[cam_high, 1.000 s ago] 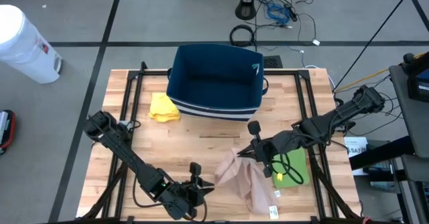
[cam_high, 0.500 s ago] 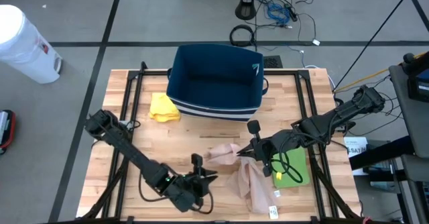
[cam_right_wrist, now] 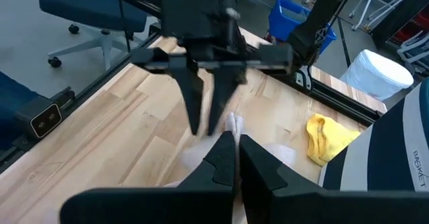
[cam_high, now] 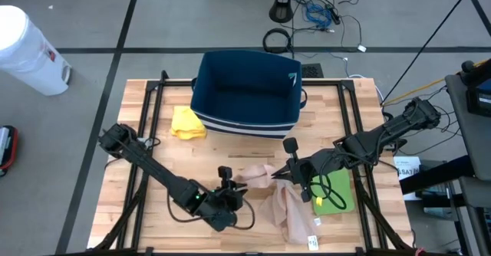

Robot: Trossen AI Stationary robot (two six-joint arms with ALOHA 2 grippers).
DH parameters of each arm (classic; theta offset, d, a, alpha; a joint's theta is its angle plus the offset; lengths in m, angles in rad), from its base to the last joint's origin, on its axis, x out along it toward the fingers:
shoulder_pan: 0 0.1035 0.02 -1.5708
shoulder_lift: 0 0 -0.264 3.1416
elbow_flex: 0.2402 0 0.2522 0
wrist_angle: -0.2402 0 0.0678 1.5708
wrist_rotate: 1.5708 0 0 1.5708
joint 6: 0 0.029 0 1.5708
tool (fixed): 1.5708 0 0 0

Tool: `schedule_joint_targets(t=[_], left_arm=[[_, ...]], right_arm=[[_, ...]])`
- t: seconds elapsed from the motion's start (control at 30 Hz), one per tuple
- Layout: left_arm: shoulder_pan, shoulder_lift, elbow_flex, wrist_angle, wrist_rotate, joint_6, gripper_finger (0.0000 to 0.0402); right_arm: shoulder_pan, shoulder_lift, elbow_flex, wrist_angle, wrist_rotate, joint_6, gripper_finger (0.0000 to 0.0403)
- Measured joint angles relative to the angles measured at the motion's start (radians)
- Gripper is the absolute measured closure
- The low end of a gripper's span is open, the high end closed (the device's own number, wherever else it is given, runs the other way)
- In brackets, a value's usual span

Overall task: Fold towel
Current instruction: Fold the light pink towel

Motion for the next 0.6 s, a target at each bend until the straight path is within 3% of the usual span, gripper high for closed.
schedule_joint_targets(t=[0.4, 0.6], left_arm=[[0.001, 0.000, 0.000, -0.003, 0.001, -0.019, 0.0224], [-0.005, 0.000, 0.000, -0.038, -0.001, -0.040, 0.0211]], right_arm=[[0.000, 0.000, 0.000, -0.004, -0.024, -0.001, 0.0403], [0.000, 0.000, 0.000, -0.005, -0.026, -0.002, 0.0403]])
